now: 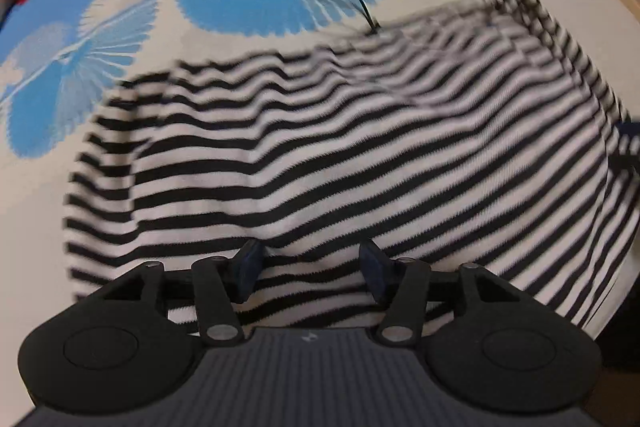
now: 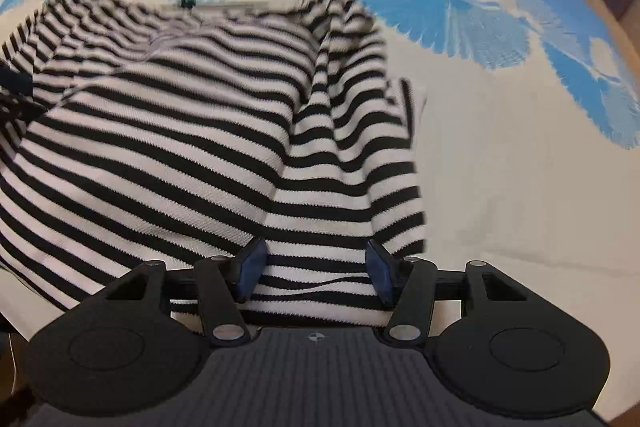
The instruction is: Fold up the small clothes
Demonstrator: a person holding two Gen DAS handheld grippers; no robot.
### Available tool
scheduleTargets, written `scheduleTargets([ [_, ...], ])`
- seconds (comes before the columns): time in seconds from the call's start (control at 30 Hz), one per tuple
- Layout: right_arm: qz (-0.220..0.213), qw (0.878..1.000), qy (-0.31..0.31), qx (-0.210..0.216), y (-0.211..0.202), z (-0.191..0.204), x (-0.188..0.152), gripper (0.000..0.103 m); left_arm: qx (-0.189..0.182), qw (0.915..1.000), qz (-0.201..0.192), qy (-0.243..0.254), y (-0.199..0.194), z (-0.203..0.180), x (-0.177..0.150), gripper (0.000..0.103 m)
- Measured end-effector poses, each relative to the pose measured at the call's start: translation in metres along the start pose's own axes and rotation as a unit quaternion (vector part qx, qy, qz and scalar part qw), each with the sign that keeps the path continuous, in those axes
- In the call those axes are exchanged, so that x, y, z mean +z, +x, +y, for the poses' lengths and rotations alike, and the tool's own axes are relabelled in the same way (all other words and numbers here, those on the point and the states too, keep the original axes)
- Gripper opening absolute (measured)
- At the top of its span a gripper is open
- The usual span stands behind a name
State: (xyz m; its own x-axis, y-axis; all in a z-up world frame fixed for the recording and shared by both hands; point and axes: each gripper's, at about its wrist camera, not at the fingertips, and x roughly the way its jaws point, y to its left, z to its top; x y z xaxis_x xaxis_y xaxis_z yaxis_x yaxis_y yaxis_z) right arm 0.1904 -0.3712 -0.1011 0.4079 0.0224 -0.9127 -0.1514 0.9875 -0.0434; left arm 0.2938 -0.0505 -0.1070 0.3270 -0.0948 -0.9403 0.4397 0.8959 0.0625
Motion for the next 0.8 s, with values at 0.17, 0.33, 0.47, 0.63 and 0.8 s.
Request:
scheduleTargets([
  [0.17,-0.004,1.0,0.015,-0.015,-0.017,-0.01,-0.008,0.055,-0.032,0.9984,-0.04,-0.023,-0.036,0.009,-0.008,0.06],
  [0.33,0.044,0.999,-0.001,-0.029,0.002,-0.013,-0.019,0.057,0.031,0.9992,0.013,-0.021,-0.013,0.021,-0.02,0.06],
  [0.47,0.042,0.998,0.004,-0.037,-0.002,-0.011,-0.019,0.057,0.015,0.9969,-0.017,-0.076,-0.033,0.043,-0.023,0.059],
  [0.63,0.036,0.997,-0.02,-0.06,-0.008,-0.002,-0.022,0.057,0.023,0.9959,0.06,-0.063,0.003,0.04,-0.043,0.061],
  [0.8,-0.049,0.996,-0.007,-0.074,-0.048,0.001,-0.02,0.056,0.109,0.9916,-0.065,-0.025,-0.047,0.018,-0.035,0.06],
])
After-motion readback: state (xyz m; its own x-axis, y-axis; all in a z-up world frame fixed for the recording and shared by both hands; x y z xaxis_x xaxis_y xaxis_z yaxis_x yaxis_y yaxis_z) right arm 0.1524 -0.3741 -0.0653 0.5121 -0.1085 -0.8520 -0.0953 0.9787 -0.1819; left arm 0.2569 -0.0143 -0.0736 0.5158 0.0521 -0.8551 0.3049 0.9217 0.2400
